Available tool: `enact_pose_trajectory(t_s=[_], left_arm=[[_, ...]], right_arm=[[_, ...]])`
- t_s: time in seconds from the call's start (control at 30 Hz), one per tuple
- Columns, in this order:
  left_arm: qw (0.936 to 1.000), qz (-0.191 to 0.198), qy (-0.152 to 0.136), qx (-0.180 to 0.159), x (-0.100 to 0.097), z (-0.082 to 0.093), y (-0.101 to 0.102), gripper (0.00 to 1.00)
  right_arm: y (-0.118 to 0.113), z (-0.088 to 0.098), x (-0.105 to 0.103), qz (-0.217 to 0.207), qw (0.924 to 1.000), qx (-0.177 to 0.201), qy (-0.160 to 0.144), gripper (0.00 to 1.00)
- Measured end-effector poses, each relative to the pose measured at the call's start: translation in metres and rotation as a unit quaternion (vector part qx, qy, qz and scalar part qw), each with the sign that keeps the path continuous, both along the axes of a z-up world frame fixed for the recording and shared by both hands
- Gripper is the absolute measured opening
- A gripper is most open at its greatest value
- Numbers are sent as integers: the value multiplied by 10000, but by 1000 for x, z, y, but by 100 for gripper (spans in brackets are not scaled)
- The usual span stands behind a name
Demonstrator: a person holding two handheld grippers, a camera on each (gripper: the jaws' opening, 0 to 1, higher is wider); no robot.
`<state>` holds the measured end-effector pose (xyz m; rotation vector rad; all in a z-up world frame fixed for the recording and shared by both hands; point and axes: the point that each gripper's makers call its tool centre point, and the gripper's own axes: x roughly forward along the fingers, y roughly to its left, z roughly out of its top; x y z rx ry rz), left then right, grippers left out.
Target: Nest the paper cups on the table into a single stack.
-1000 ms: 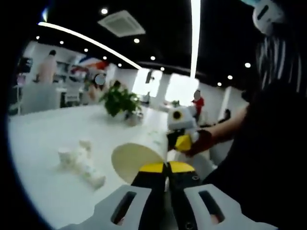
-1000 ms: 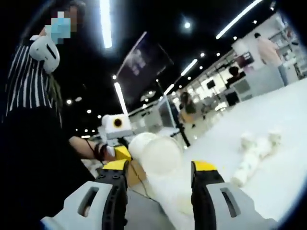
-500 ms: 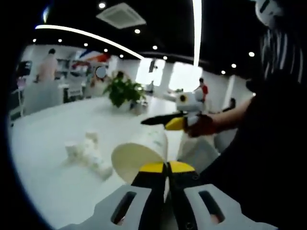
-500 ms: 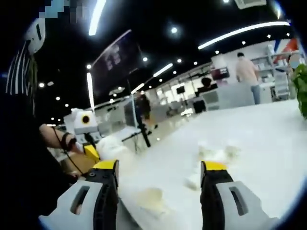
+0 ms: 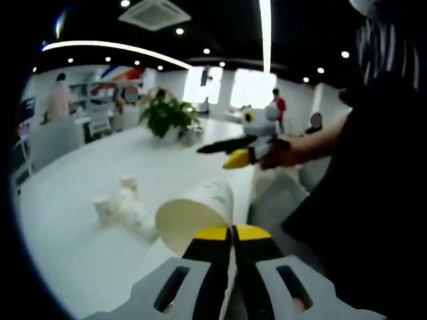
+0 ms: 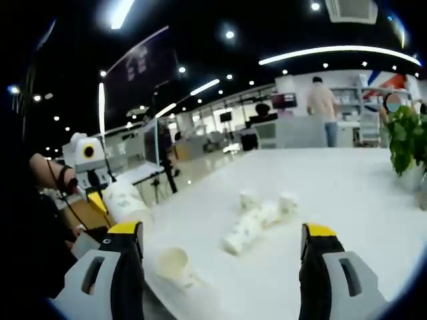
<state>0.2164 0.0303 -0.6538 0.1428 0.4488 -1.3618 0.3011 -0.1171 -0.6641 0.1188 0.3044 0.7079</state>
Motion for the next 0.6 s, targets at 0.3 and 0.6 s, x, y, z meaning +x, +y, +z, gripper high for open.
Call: enact_pose_trajectory(t_s=[0.3, 0.6], left_arm=[[9982, -79, -318, 509, 8, -9, 9, 0], [9740, -925, -1197, 1687, 6, -33, 10, 0]], right_arm=[[-2, -4, 0, 30, 9997, -227, -55, 100], [-1, -18, -4, 88, 9994, -320, 91, 100]])
